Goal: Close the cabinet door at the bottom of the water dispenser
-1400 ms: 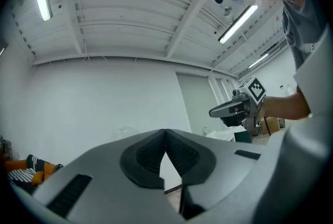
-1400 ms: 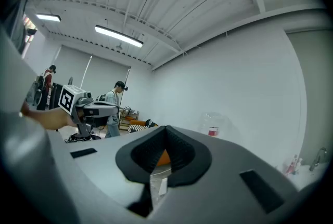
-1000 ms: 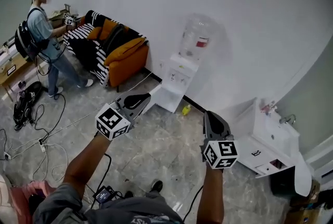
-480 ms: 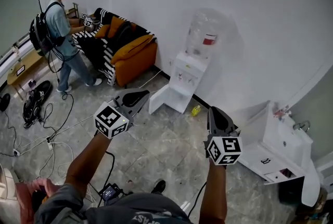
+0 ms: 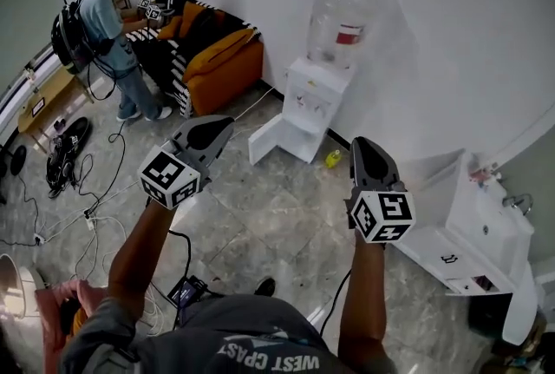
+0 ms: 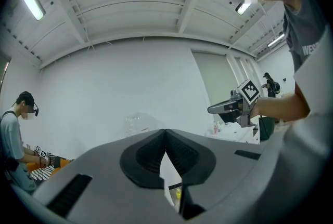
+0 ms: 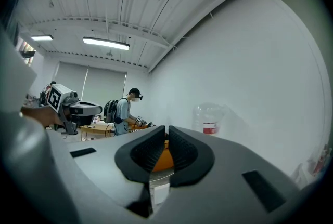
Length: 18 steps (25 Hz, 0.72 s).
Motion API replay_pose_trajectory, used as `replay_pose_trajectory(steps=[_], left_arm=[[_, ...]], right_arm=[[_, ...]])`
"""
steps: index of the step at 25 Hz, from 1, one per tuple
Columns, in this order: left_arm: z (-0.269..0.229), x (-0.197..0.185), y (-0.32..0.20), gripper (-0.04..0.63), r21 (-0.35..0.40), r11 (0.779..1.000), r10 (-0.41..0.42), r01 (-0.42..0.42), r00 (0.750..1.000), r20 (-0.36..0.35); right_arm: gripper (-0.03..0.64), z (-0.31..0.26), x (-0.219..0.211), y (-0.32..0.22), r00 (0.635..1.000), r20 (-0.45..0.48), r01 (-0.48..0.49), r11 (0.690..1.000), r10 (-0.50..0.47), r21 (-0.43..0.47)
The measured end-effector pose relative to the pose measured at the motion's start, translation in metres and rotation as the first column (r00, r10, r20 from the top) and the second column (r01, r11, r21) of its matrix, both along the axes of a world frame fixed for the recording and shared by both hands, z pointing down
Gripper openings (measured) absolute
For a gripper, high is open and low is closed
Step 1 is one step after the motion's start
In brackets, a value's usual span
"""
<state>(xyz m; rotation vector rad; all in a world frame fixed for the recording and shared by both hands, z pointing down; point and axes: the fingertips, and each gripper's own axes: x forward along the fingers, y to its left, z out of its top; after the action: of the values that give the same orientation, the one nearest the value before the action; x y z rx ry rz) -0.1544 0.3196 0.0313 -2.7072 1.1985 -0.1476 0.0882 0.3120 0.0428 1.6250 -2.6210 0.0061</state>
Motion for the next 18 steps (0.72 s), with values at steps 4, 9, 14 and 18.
replay_pose_trajectory(steps=[4,9,14,18], left_arm=[[-0.001,0.014,-0.015,0.015,-0.006,1.000,-0.022,0.022,1.000,0.001],[0.003,0.027,-0.031,0.016,-0.012,1.000,-0.015,0.015,1.000,0.013],[0.010,0.036,-0.057,0.015,-0.023,1.000,0.011,-0.011,1.000,0.005],[0.017,0.046,-0.089,0.015,-0.023,0.998,0.056,-0.056,0.998,-0.017]], right_arm=[[0.031,0.002,0.019,-0.016,1.000,0.016,0.003,1.000,-0.003,-0.005],[0.031,0.009,0.030,-0.034,1.000,0.029,-0.002,1.000,0.002,-0.019],[0.031,0.015,0.034,-0.049,0.999,0.024,-0.024,0.999,0.025,-0.029],[0.031,0.022,0.038,-0.067,0.998,0.007,-0.061,0.997,0.061,-0.040]])
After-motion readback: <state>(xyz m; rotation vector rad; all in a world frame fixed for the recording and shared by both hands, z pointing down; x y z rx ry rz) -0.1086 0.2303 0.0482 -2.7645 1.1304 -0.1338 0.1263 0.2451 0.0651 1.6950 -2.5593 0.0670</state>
